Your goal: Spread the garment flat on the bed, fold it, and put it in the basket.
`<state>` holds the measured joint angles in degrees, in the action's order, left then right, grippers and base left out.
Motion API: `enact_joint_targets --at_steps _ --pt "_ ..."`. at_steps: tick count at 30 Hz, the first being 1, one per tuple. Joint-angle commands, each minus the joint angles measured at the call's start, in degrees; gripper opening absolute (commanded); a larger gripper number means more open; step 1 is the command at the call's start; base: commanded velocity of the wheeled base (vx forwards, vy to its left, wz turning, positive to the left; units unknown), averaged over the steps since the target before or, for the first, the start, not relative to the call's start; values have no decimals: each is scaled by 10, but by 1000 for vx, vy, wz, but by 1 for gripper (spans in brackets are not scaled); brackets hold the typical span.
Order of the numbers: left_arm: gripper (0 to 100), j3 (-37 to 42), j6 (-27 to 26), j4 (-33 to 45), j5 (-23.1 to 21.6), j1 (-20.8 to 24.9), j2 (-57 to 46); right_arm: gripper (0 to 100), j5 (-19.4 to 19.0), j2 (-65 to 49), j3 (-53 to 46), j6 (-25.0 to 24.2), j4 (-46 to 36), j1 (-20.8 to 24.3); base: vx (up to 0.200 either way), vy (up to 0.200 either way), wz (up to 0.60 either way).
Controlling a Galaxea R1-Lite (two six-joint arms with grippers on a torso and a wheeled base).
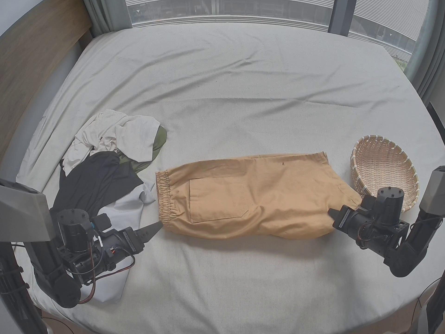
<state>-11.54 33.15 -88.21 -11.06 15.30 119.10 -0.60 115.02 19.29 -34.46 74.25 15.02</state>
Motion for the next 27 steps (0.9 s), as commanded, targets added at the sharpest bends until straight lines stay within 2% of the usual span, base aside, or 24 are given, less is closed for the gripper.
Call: enact_joint_targets --at_steps 1,8,14,18,27 --pt "100 -35 1 0 0 3 41 100 -1 -9 -6 7 -1 -1 0 0 0" --pt "100 -85 3 0 -2 3 94 100 0 -45 -44 7 5 18 0 0 0" --pt "100 -134 32 0 -3 5 121 100 1 -110 -90 7 8 39 0 0 0" --pt "100 -161 54 0 -5 11 127 100 1 -148 -110 9 6 42 0 0 0" --pt "100 -233 61 0 -5 14 174 100 -2 -183 -124 7 7 42 0 0 0"
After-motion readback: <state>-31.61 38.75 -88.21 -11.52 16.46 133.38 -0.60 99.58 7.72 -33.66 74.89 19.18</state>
